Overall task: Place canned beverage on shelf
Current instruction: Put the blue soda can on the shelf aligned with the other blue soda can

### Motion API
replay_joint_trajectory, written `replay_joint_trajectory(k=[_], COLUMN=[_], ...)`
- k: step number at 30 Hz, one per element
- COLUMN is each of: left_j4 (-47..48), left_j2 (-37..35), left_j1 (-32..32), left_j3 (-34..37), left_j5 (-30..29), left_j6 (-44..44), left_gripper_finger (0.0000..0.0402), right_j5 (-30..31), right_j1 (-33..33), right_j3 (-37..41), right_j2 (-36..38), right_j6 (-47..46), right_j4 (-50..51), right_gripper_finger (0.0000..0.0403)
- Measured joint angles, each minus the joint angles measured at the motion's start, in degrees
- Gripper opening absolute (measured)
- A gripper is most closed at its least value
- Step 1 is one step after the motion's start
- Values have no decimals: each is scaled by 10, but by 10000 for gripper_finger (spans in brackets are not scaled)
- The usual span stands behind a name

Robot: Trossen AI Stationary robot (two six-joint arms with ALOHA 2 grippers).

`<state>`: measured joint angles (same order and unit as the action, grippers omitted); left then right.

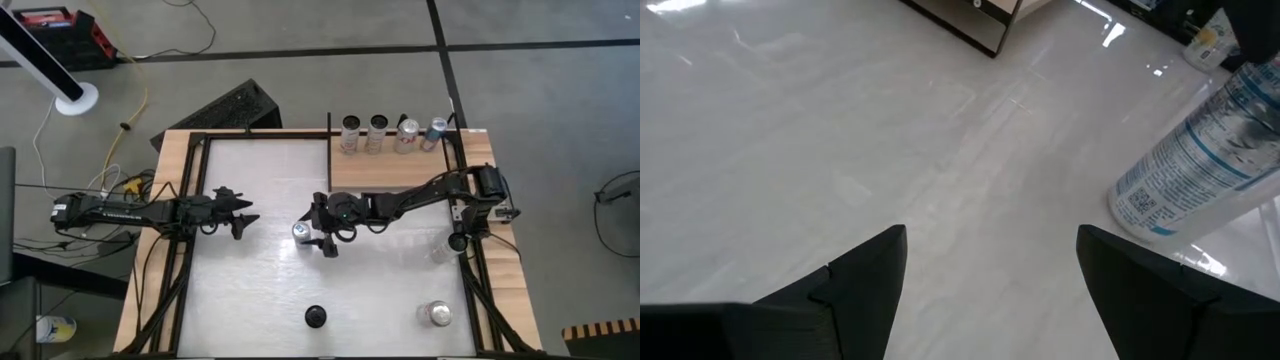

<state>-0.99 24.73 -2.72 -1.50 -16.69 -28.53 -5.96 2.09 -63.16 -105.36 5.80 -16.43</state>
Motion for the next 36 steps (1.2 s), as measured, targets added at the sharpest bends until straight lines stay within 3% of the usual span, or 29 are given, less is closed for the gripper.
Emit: replay_joint_trajectory(k=[10,14,21,31,36], left_j4=[0,0,0,0,-1], left_j2=[0,0,0,0,0], left_j1=[0,0,0,0,0], left_j3=[0,0,0,0,0], left_j5=[-1,1,6,0,-1], left_j6=[0,0,4,2,-2], left_gripper_finger=[277,277,277,277,277], right_j5=[13,15,54,237,338], right_j1=[0,-3,-3,-6,-9], right_j3=[0,0,22,94,152], right_j2=[15,61,240,548,653], right_j6=[-16,-19,-9,-71,-106], right_j4=[7,45,167,445,511], right_gripper_finger=[260,256,256,256,256])
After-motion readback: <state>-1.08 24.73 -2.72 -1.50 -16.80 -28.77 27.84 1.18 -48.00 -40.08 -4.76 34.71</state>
